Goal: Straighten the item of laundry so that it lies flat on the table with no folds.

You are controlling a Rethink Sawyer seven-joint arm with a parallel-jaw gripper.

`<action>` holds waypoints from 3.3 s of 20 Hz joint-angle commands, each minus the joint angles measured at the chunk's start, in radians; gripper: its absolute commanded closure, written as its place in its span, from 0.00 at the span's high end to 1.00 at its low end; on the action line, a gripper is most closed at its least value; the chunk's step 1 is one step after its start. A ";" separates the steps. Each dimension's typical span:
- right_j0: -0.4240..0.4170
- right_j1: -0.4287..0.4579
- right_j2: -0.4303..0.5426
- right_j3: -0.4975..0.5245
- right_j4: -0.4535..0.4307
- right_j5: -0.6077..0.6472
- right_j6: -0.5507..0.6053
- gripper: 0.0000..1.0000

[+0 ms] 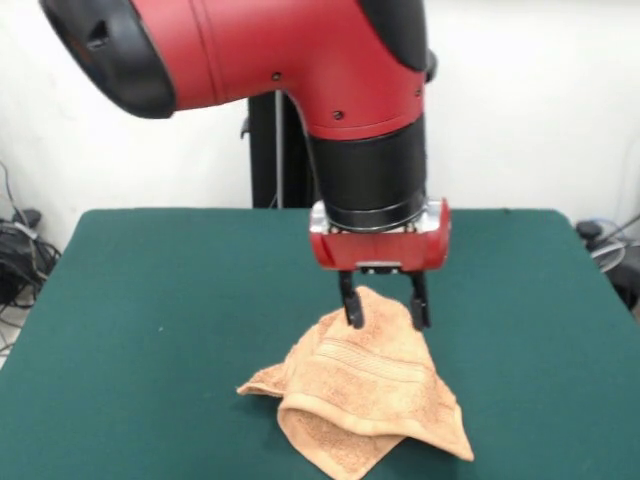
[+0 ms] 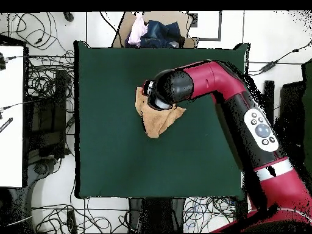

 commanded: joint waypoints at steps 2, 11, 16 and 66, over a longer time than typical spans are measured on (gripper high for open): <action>-0.020 0.040 -0.154 -0.027 -0.029 0.040 -0.278 1.00; -0.052 0.071 -0.172 0.018 -0.033 -0.055 -0.331 1.00; -0.057 0.086 -0.182 0.027 -0.038 -0.064 -0.343 1.00; -0.054 0.216 -0.258 0.071 -0.077 -0.235 -0.368 1.00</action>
